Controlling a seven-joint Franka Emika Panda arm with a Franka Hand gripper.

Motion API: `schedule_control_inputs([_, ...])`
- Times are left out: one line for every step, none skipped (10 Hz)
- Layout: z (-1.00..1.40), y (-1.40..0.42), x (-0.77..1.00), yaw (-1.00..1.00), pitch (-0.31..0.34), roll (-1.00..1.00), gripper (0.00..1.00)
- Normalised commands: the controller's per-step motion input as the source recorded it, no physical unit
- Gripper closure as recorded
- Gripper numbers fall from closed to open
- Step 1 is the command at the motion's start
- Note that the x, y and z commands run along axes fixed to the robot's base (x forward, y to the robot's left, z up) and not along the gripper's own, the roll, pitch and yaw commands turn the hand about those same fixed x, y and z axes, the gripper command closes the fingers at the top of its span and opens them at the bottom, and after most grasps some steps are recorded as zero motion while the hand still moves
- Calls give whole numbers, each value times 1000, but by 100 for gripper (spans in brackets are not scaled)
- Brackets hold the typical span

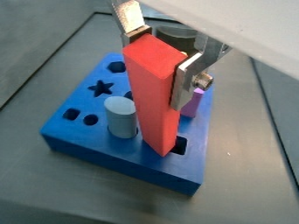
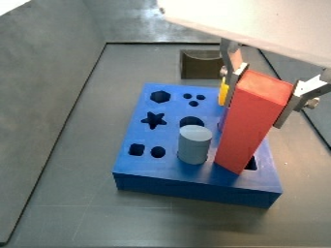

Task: Pick up the rectangle object. Move up. Place the rectangle object on the fixture. Regrasp the rectangle object. Move to above the board. Insert the rectangle object.
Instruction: Insert the rectangle object.

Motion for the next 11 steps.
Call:
schedule_control_inputs([0, 3, -174, 891, -60, 0, 100])
schedule_control_inputs([0, 0, -203, 840, -77, 0, 100])
schedule_control_inputs([0, 0, -94, 743, -44, 0, 100])
schedule_control_inputs([0, 0, 0, 0, 0, -14, 100])
schedule_control_inputs([0, -40, 0, 14, -11, 0, 100])
schedule_control_inputs([74, 0, -6, 0, -250, -244, 100])
schedule_control_inputs([157, 0, -80, -174, -487, -340, 100])
schedule_control_inputs([166, 0, -314, -260, -500, -293, 100])
schedule_control_inputs([20, 0, -489, -160, -361, -147, 100])
schedule_control_inputs([0, 0, -143, -114, -106, -17, 100])
schedule_control_inputs([-126, -100, 0, 0, -100, 76, 100])
